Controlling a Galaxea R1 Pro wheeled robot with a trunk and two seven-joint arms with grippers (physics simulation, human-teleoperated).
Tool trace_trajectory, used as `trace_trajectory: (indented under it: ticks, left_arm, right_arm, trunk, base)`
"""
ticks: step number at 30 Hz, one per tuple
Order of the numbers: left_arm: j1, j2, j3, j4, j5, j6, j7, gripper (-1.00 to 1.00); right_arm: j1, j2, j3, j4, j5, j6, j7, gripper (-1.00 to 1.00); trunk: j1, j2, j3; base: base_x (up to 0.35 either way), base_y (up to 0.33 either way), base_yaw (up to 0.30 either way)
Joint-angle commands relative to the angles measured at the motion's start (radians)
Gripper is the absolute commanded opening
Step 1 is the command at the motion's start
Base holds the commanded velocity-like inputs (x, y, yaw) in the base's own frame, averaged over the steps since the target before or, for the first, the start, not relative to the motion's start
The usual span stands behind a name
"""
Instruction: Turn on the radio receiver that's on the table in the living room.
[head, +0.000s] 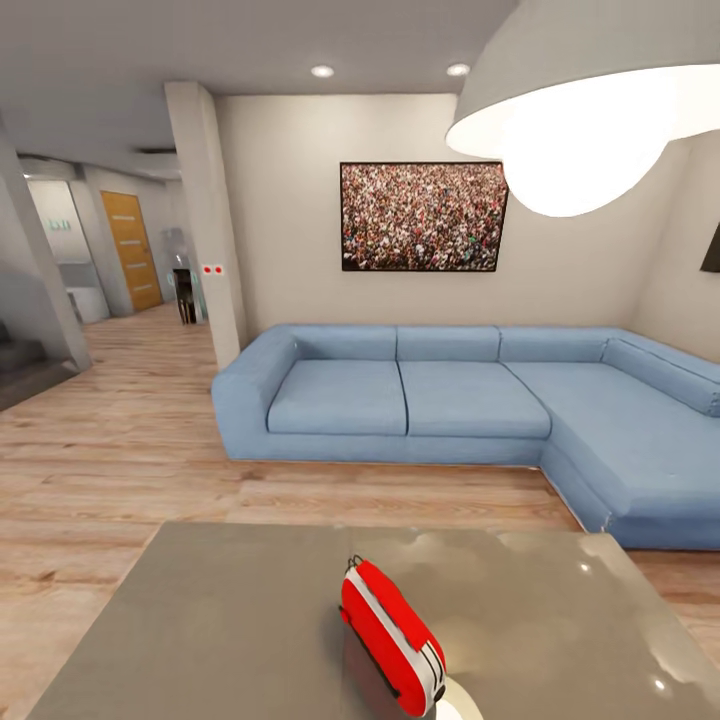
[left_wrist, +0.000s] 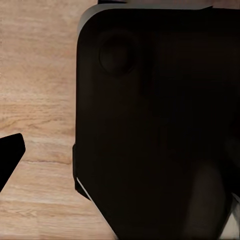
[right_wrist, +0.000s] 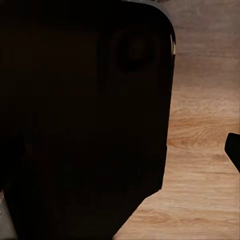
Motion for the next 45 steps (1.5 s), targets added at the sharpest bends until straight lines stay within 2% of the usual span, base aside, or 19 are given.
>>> trace_trajectory:
  ticks: [1, 12, 45]
  left_arm:
    - [0.0, 0.0, 0.0, 0.0, 0.0, 0.0, 0.0, 1.0]
    - [0.0, 0.0, 0.0, 0.0, 0.0, 0.0, -0.001, 1.0]
    - [0.0, 0.001, 0.0, 0.0, 0.0, 0.0, 0.0, 1.0]
  right_arm:
    - [0.0, 0.0, 0.0, 0.0, 0.0, 0.0, 0.0, 1.0]
    - [0.0, -0.001, 0.003, 0.0, 0.001, -0.001, 0.001, 1.0]
    - [0.0, -0.002, 0.003, 0.0, 0.002, 0.0, 0.001, 1.0]
  trunk:
    - [-0.004, 0.007, 0.003]
    - [-0.046, 0.084, 0.033]
    - [-0.173, 0.315, 0.084]
  base:
    - [0.0, 0.0, 0.0]
    - [0.0, 0.0, 0.0]
    - [0.0, 0.0, 0.0]
